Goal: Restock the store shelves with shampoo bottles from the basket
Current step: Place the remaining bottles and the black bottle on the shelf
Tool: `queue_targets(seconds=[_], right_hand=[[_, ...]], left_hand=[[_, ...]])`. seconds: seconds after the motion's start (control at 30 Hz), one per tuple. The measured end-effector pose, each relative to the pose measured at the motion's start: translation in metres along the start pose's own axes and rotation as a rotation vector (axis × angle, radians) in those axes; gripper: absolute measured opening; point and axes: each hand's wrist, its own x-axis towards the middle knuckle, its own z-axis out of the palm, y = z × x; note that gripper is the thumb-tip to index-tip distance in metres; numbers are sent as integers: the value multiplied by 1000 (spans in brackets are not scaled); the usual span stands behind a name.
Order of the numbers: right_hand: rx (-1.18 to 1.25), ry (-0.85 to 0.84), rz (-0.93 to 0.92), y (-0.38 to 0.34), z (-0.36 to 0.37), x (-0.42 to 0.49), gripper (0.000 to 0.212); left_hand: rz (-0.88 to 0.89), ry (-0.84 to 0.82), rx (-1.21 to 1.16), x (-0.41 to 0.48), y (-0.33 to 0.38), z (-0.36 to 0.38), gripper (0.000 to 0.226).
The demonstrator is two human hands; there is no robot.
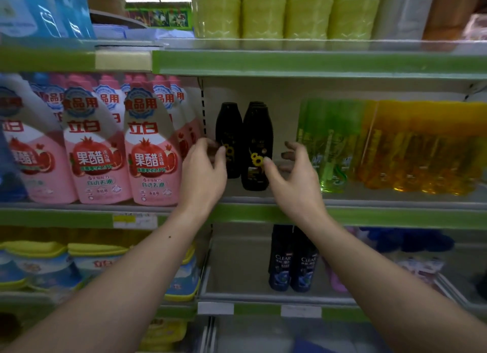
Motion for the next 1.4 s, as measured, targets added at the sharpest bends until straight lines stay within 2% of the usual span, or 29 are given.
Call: queue_targets(seconds=[0.1, 0.27, 0.5, 0.67, 0.8, 0.93, 1.1, 1.2, 1.3, 1.4], right_hand=[[70, 35, -74, -1, -28, -16, 20], [147, 22, -49, 25, -82, -44, 42], [192, -52, 119, 118, -180, -98, 43], [175, -14, 279, 207, -232, -154, 42], [189, 20, 458, 285, -259, -209, 53], [128, 44, 704, 367, -284, -278, 39], [70, 63, 963, 450, -301, -363, 33], [40, 43, 1057, 488, -304, -406, 33], [15, 12, 1140, 533, -297, -451, 28], [-3, -15, 1199, 582, -279, -503, 19]], left_hand=[[-17, 16, -125, -31, 13, 2, 30], [-82, -78, -273, -97, 47, 33, 40], [-233, -332, -369, -217, 83, 122, 39], [-332, -536, -422, -302, 84, 201, 34], [-408, -740, -403, -374, 71, 262, 28], [-501, -980, -335, -451, 36, 318, 24], [-570, -1162, -239, -540, -12, 373, 21], [-618, -1226, -181, -585, -29, 391, 18], [-630, -1380, -28, -638, -56, 410, 18], [-659, -1430, 74, -693, -84, 432, 19]])
